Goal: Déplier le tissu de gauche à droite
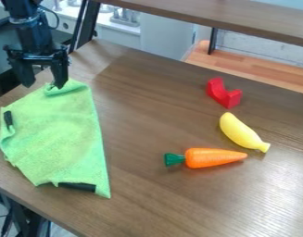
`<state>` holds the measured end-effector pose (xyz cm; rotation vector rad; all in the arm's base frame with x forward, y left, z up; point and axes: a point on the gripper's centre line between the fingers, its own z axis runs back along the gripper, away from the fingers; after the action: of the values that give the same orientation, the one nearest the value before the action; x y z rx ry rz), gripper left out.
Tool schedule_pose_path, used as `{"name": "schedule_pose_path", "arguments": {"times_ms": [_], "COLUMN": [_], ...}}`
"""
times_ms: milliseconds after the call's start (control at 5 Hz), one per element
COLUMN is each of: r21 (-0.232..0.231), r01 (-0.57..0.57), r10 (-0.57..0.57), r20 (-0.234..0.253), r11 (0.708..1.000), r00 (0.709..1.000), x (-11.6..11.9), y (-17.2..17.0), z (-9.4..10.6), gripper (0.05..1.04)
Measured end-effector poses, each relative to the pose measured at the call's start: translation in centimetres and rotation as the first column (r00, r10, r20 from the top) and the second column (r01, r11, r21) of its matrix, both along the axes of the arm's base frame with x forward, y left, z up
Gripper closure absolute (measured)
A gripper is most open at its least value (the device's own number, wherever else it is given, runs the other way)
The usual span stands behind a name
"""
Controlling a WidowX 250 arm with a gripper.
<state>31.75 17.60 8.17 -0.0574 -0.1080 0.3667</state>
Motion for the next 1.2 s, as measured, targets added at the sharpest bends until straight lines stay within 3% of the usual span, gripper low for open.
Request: {"name": "schedule_pose_path", "arguments": {"times_ms": [200,600,1000,1200], "r21": [-0.018,-0.008,0.131,0.177], "r01": [-0.002,-0.001,-0.036,-0.03], "r10": [0.001,0.001,0.056,0.06], "r20": [-0.03,-0.086,-0.151,-0.165], "r11": [1.0,1.0,0.991,0.984], "r00": [1.0,0.996,0.987,0.984], "x": [-0.1,-1.5,-3.1,-3.6], "y": [-0.1,1.6,3.4,3.9], "z": [-1.3,-2.4,-3.4,-3.8], "gripper": [0.084,0.084,0.084,0.084]}}
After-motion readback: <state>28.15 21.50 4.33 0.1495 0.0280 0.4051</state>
